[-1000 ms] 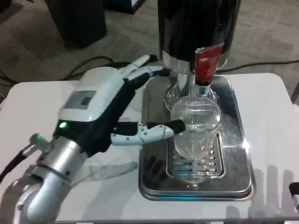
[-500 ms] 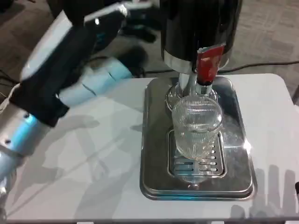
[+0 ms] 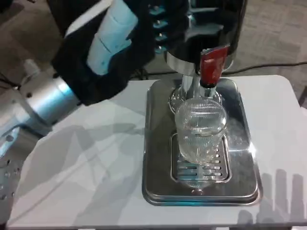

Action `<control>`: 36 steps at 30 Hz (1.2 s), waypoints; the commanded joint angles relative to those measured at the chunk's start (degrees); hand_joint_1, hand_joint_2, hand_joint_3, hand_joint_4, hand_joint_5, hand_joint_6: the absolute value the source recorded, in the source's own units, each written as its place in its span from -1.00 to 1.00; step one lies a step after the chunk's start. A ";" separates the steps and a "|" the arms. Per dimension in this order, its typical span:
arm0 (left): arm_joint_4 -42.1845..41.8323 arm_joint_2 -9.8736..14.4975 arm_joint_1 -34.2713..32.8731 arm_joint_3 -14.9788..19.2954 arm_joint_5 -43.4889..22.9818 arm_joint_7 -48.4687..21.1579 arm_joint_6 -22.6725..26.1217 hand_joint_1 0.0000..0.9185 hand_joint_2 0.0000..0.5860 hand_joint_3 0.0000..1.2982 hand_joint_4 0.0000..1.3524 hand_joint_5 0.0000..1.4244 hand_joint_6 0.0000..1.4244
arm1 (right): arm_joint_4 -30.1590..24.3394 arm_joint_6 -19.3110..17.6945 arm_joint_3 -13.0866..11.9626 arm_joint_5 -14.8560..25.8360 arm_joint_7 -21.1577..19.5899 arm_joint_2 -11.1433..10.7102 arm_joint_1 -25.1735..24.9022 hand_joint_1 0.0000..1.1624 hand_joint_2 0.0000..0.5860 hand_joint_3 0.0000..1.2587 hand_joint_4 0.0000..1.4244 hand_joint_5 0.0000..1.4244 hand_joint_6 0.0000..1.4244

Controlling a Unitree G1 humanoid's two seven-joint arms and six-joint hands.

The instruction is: Grasp the cup under the faucet to collect the drink, then remove the cup.

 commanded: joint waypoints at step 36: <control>15.25 -4.06 -5.45 -9.98 14.29 -10.22 -5.17 -1.00 -0.80 -0.68 -0.84 -0.73 -0.87 | -0.85 0.18 -3.34 3.58 0.35 3.78 1.23 -0.87 0.48 -0.80 -1.00 -1.00 -0.82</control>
